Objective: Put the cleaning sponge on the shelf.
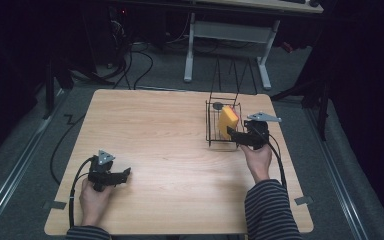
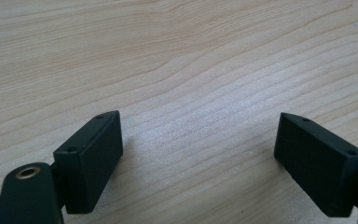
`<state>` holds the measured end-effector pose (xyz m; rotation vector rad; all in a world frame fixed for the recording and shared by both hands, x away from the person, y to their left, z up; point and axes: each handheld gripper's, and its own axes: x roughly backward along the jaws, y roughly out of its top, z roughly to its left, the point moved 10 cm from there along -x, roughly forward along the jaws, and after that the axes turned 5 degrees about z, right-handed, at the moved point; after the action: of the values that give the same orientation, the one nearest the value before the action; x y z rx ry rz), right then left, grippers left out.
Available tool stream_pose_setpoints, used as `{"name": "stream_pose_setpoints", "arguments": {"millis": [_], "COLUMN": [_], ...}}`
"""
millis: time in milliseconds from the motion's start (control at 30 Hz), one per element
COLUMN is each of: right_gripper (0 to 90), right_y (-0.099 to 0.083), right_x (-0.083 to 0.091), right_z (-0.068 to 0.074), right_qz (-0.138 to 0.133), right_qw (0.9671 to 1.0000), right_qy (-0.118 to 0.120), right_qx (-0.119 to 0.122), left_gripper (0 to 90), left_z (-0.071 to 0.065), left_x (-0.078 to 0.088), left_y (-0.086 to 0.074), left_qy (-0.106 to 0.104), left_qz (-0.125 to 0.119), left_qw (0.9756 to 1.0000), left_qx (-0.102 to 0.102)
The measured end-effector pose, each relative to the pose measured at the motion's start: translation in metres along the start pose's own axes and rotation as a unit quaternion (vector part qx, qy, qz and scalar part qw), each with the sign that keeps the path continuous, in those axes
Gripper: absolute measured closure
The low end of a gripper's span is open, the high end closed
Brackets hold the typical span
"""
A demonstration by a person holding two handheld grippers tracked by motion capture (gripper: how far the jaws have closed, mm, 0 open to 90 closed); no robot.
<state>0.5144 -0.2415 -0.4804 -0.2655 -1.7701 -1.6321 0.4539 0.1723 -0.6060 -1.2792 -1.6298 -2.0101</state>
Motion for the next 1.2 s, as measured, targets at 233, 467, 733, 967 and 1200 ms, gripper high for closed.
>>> {"name": "stream_pose_setpoints", "arguments": {"millis": [233,467,733,967,1200], "right_gripper": [28.2,31.3,33.0,34.1,34.5], "right_y": [0.001,0.001,-0.002,-0.002,-0.01], "right_x": [0.018,0.035,0.051,0.065,0.076], "right_z": [0.005,0.003,-0.002,-0.002,-0.009], "right_qz": [-0.001,-0.016,-0.027,-0.041,-0.043], "right_qw": [0.9999,0.9999,0.9996,0.9991,0.999], "right_qy": [-0.005,-0.001,-0.001,0.002,-0.006], "right_qx": [0.016,0.006,-0.002,0.003,-0.004], "left_gripper": [15.9,15.9,15.9,15.9,15.9], "left_z": [0.0,0.0,0.0,0.0,0.0], "left_x": [0.0,0.0,0.0,0.0,0.0], "left_y": [0.0,0.0,0.0,0.0,0.0], "left_qy": [0.0,0.0,0.0,0.001,0.0], "left_qz": [0.0,0.0,0.0,0.0,0.0], "left_qw": [1.0,1.0,1.0,1.0,1.0], "left_qx": [0.0,0.0,0.0,0.0,0.0]}}
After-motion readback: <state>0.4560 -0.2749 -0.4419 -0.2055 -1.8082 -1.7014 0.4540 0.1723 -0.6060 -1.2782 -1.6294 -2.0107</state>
